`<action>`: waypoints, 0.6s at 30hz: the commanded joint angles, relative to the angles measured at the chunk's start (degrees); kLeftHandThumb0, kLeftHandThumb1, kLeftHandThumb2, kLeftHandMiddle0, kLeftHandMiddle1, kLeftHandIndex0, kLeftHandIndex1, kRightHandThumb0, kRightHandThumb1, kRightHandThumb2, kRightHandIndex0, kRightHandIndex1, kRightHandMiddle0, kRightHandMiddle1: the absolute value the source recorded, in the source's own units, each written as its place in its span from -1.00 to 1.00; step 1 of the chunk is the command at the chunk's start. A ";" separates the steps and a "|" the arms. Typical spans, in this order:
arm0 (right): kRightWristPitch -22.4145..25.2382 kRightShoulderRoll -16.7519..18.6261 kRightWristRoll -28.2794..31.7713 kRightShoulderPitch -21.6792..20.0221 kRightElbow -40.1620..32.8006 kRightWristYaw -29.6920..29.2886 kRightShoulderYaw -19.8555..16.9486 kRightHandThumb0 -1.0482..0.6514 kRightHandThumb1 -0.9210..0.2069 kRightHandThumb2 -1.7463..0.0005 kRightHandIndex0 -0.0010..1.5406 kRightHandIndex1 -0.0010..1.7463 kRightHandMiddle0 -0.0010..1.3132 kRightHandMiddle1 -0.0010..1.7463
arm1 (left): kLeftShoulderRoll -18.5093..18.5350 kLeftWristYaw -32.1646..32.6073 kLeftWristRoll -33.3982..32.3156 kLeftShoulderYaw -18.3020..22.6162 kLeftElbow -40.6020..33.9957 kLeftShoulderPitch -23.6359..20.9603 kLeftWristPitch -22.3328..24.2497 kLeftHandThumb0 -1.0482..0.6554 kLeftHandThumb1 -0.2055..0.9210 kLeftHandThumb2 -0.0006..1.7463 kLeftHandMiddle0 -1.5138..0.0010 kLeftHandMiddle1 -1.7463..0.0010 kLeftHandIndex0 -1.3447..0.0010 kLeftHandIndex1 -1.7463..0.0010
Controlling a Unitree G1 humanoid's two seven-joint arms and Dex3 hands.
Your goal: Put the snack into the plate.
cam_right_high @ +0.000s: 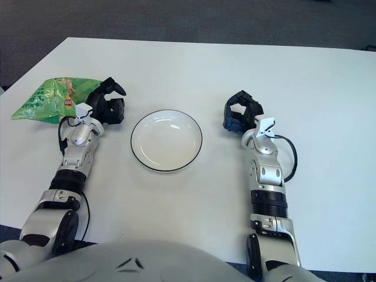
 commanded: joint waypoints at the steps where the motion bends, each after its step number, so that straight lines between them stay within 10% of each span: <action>1: 1.83 0.43 -0.87 3.14 2.46 -0.14 0.37 -0.31 -0.05 -0.42 0.65 1.00 -0.14 1.00 | -0.67 -0.31 -0.14 0.41 2.53 4.36 -1.04 -0.30 0.07 0.40 -0.71 -1.00 0.18 -1.00; 18: 1.41 1.05 -0.72 3.33 2.23 -0.32 0.81 -0.31 -0.07 -0.40 0.63 1.00 -0.16 1.00 | 2.73 6.52 11.29 -1.07 -3.20 5.87 -13.13 -0.31 0.01 0.44 -0.69 -1.00 0.14 -1.00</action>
